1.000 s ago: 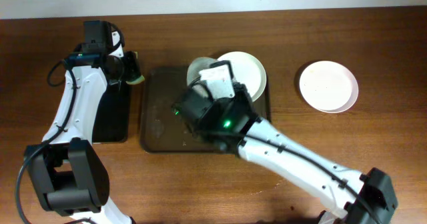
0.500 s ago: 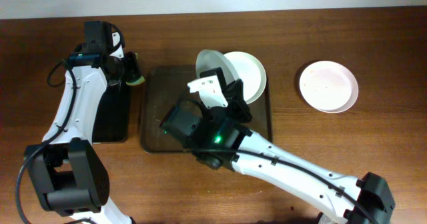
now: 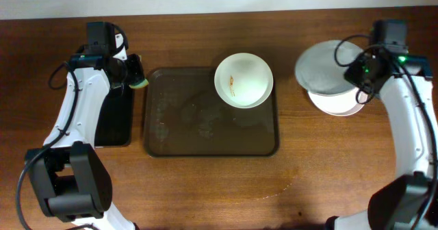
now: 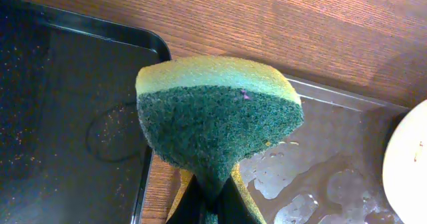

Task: Clean dirty plates on tray and stack at the side
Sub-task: 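Lift the pale blue plate with the right gripper and stack it on the pink plate, then grasp the last white plate rim with the right gripper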

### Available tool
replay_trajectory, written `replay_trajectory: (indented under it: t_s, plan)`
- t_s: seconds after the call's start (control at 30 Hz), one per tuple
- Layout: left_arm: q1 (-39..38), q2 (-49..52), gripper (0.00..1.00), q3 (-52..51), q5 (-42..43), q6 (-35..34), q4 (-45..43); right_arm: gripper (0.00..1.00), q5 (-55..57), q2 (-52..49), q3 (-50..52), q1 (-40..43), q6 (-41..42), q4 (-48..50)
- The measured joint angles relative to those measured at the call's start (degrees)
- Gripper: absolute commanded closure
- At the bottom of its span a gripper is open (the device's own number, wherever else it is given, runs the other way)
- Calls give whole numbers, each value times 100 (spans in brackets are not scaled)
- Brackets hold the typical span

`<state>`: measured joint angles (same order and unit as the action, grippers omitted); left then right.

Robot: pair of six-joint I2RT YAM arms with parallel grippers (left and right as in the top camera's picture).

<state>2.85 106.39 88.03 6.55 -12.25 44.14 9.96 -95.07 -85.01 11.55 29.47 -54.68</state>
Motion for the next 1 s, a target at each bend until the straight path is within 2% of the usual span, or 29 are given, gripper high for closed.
replay_trajectory:
  t_s: [0.13,0.17,0.2,0.23,0.3,0.4,0.47,0.53,0.6,0.67,0.77,0.9,1.0]
  plan:
    - [0,0,99,0,0,0,2,95,-87,-986,173,756,-210,590]
    - [0,0,99,0,0,0,2,74,-92,-1123,173,752,-254,678]
    - [0,0,99,0,0,0,2,33,-116,-1263,173,741,-291,726]
    - [0,0,99,0,0,0,2,29,-175,-1403,175,715,-330,763]
    - [0,0,99,0,0,0,2,28,-654,-1451,175,697,-487,765]
    - [0,0,99,0,0,0,2,29,-1770,-1451,22,474,-905,538]
    - [0,0,99,0,0,0,2,32,-2203,-1425,-214,-68,-999,586]
    - [0,0,99,0,2,0,0,41,-2350,-1403,-243,-868,-979,728]
    - [0,0,99,0,0,0,2,57,-2109,-1419,-243,-1705,-466,804]
    - [0,0,99,0,0,0,2,64,-1668,-1589,-249,-2190,98,894]
    - [0,0,99,0,0,0,13,73,-1222,-2031,-251,-2511,542,1075]
    - [0,0,99,0,0,0,24,94,-1082,-2472,-254,-2618,809,1106]
    - [0,0,99,0,0,0,22,96,-1202,-2649,-302,-2745,933,831]
